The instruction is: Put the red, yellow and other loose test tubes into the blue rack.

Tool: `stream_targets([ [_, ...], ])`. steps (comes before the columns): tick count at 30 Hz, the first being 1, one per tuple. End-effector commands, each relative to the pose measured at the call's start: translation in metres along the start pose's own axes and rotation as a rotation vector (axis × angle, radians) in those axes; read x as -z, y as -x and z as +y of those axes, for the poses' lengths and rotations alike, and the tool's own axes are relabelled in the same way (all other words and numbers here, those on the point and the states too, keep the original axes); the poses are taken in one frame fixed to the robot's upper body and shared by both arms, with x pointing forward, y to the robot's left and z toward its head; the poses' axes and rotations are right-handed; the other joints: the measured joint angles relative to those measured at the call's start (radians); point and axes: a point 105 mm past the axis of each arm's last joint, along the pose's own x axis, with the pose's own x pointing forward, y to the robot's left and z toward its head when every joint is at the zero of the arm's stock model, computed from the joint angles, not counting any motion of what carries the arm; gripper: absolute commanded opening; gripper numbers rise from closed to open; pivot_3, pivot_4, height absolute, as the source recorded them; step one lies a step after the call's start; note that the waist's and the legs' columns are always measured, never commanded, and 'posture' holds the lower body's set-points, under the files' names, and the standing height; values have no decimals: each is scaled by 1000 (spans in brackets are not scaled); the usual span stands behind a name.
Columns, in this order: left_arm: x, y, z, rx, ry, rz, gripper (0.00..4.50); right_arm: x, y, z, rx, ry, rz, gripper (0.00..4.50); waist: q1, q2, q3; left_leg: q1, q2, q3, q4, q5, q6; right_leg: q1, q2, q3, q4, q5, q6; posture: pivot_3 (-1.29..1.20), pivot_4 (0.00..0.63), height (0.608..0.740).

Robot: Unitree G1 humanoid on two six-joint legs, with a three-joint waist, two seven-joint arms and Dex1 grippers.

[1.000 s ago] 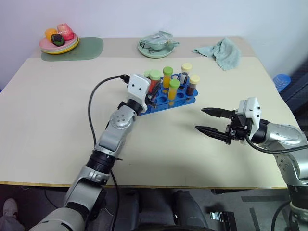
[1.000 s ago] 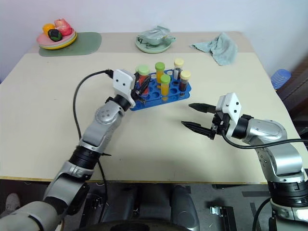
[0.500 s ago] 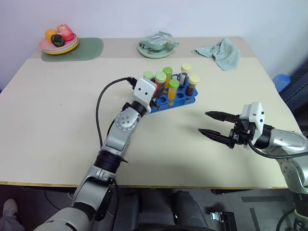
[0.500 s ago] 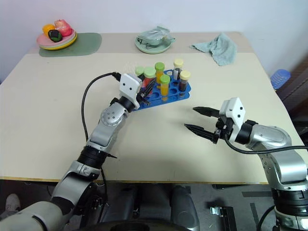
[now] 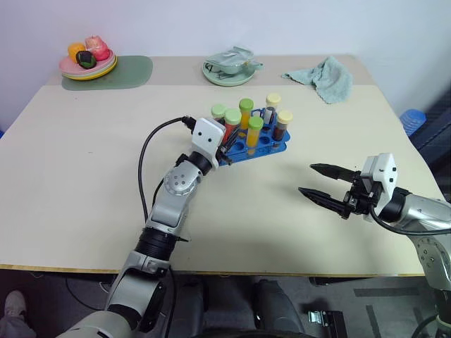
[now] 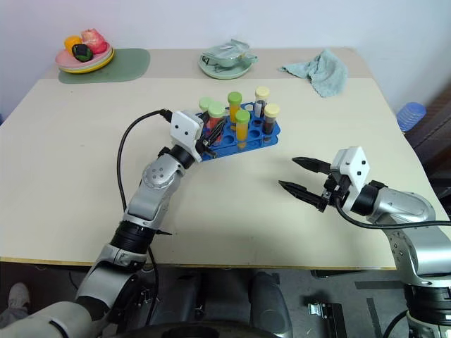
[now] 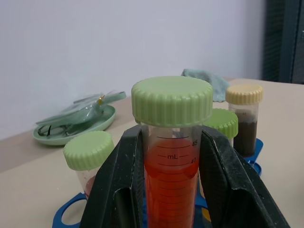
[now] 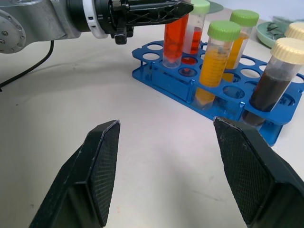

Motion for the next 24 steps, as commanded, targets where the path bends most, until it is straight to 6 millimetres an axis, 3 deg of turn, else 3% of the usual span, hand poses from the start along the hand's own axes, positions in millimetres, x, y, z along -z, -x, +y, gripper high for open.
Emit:
stream_targets([
  [1,13,4,-3,9,22,57,1377,-7,6,-5,24,37,-26,3201,0,0,0,0,0,0,0,0,0,0,0,0,0,0,0,0,150,740],
  [11,18,5,-1,0,69,77,1377,-5,5,-7,26,42,-35,3201,0,0,0,1,0,0,0,0,1,1,0,0,0,0,0,0,150,740],
  [13,15,6,-6,47,183,52,2116,-6,4,-7,25,45,-37,3201,0,0,0,1,0,0,0,0,1,1,0,0,0,0,0,0,150,740],
  [16,12,5,-1,5,118,33,3367,-7,3,-8,24,49,-40,3201,0,0,0,1,0,0,0,0,1,1,0,0,0,0,0,0,150,740],
  [18,8,5,2,-9,109,15,4434,-8,3,-8,23,51,-41,3201,-1,0,0,1,0,0,0,0,0,1,0,0,0,0,0,0,150,740],
  [24,1,27,14,-26,44,-16,4434,-3,-2,-10,52,50,-42,3201,-3,0,0,1,1,0,0,0,0,0,0,0,0,0,0,0,150,740],
])
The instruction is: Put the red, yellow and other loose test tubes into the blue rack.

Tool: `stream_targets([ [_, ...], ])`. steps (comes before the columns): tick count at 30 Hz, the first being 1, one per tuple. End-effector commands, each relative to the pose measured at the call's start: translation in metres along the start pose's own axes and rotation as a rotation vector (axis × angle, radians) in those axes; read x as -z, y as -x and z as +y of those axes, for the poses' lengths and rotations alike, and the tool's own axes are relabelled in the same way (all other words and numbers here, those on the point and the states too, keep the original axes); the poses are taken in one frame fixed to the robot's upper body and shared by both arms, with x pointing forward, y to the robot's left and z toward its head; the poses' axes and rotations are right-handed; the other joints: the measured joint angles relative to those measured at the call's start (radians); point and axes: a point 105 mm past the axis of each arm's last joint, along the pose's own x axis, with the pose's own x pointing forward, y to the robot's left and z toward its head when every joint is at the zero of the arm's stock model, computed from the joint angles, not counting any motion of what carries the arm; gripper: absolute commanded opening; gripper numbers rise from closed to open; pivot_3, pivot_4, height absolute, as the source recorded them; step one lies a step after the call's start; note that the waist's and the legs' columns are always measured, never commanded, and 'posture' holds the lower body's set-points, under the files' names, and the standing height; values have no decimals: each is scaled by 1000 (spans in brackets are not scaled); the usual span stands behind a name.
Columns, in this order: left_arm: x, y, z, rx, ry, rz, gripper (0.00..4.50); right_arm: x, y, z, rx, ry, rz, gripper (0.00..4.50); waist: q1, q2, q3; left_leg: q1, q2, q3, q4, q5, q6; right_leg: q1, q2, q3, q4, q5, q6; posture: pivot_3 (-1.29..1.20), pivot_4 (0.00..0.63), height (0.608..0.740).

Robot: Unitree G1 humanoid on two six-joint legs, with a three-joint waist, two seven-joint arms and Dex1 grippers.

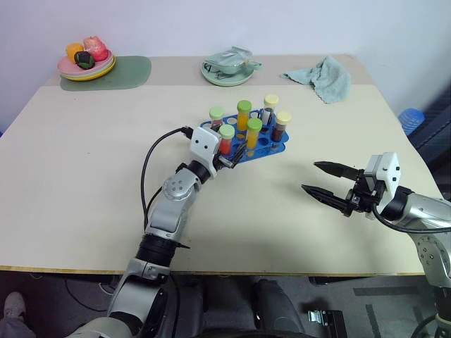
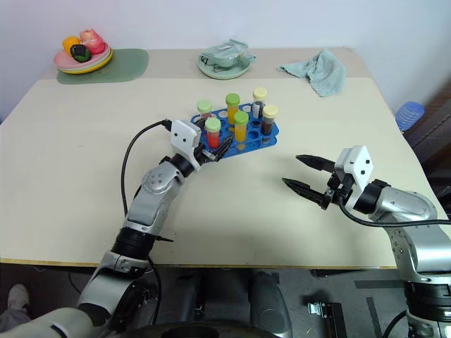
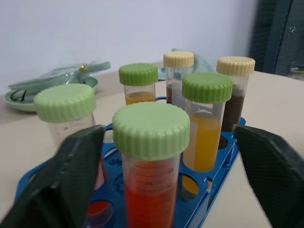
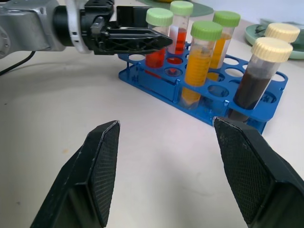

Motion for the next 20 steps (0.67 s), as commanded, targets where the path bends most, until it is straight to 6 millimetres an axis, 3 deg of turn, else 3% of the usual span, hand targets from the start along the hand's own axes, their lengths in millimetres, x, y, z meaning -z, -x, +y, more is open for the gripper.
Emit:
stream_targets([
  [1,-17,20,15,-29,-50,-75,4434,-2,-2,-3,40,20,-31,3201,0,0,0,0,0,0,0,0,0,0,0,0,0,0,0,0,150,740],
  [6,-11,64,38,-93,-72,-68,4434,8,3,-9,106,-21,-36,3201,2,0,0,0,1,-2,0,0,0,0,0,0,0,0,0,0,150,740],
  [10,-7,110,36,8,-65,-18,4434,20,11,-11,153,-27,-15,3201,1,1,0,1,1,-1,-2,0,0,0,0,0,0,0,0,0,150,740],
  [15,-17,165,43,35,-26,51,4434,36,35,-7,213,-43,41,3201,3,1,0,1,3,-2,-2,0,0,1,-1,0,-1,0,-1,0,150,740],
  [20,-20,184,40,65,-10,118,4434,43,48,-2,261,-70,57,3201,2,1,0,5,3,-1,-2,-1,1,6,-1,1,-2,0,-1,0,150,740],
])
